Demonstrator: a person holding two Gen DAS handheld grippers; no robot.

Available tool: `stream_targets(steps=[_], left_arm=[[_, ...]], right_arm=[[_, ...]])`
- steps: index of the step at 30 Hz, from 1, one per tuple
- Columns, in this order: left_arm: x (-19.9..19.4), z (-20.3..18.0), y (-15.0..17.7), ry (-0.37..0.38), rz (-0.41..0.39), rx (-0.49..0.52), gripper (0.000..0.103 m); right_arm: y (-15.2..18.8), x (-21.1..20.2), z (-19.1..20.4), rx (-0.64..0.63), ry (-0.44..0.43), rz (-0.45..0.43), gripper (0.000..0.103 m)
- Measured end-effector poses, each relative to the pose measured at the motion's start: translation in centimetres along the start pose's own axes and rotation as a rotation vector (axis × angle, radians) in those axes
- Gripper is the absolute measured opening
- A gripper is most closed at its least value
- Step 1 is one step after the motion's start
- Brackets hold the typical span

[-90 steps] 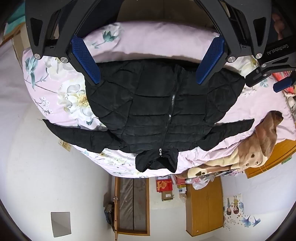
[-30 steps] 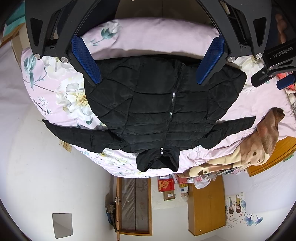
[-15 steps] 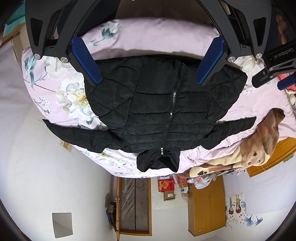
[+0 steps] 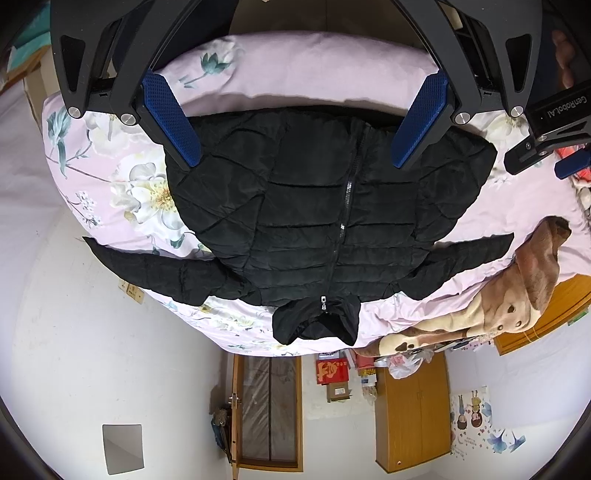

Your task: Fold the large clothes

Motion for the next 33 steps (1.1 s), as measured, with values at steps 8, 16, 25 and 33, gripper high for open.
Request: stream_targets(steps=[8,16,25,33], left_arm=[[2.3,2.8,-1.9,0.039,0.051,-0.039,0.103],[8.3,7.2,-8.1,0.049,0.025,-0.162,0.103],[17.5,16.3,-16.0,-0.042,0.063,-0.360,0.103],[28.3,24.0,-21.9,-0.092,0.105,-0.506,0.102]], right_arm=[[-2.2,2.2,0.7,-0.029,-0.006,0.003,0.102],[-6.8,6.5,3.3,-0.079,-0.056,-0.016,0.102],[-12.1,13.5,8.4,-0.159,-0.139,-0.017,0.102],[-14.2,19.2,14.2,-0.278,-0.174,0.007,0.102]])
Point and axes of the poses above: each gripper's, at about its wrist camera, not at the fingertips, and x roughly the way its jaws point, z to its left, y to its underside, the point moved 5 cm from there along x, roughly the way its jaws point, and after that the axes turned 14 degrees about -x, right-handed, at the moved point
